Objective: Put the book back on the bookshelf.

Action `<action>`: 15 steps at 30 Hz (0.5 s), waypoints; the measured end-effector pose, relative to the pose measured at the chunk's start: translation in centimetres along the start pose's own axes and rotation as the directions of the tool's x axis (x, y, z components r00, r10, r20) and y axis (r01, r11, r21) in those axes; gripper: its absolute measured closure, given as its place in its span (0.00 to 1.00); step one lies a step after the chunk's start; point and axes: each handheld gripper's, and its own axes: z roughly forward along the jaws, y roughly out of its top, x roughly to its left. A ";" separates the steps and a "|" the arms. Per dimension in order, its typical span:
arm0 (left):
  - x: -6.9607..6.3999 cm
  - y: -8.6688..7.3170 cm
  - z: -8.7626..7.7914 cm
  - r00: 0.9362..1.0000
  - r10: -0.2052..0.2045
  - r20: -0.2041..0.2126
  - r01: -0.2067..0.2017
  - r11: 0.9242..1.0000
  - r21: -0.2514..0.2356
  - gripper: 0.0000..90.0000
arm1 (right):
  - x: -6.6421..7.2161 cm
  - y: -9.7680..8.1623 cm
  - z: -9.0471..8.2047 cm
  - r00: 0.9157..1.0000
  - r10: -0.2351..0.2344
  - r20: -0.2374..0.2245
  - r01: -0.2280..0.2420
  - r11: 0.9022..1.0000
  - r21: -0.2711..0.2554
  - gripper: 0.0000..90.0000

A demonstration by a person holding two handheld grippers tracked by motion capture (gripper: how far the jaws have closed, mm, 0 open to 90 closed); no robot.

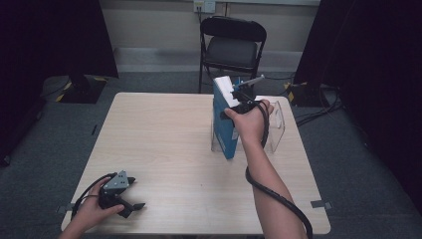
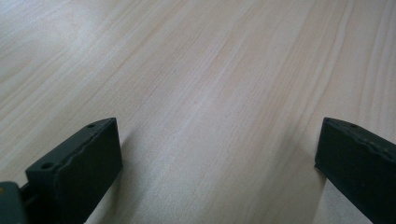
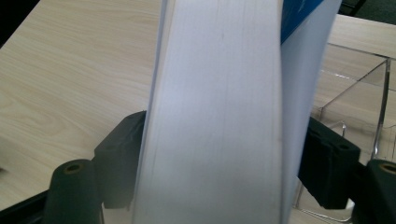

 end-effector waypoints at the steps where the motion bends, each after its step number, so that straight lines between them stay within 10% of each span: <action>1: 0.0 0.0 0.0 1.000 0.001 0.000 -0.001 1.000 0.001 0.00 | 0.0 -0.1 0.0 1.000 -0.004 -0.006 0.004 1.000 0.000 0.26; 15: 0.0 -0.1 0.1 1.000 -0.004 0.003 0.004 1.000 -0.014 0.00 | 0.1 -1.2 -1.6 0.998 -0.058 -0.021 0.058 0.998 -0.023 0.18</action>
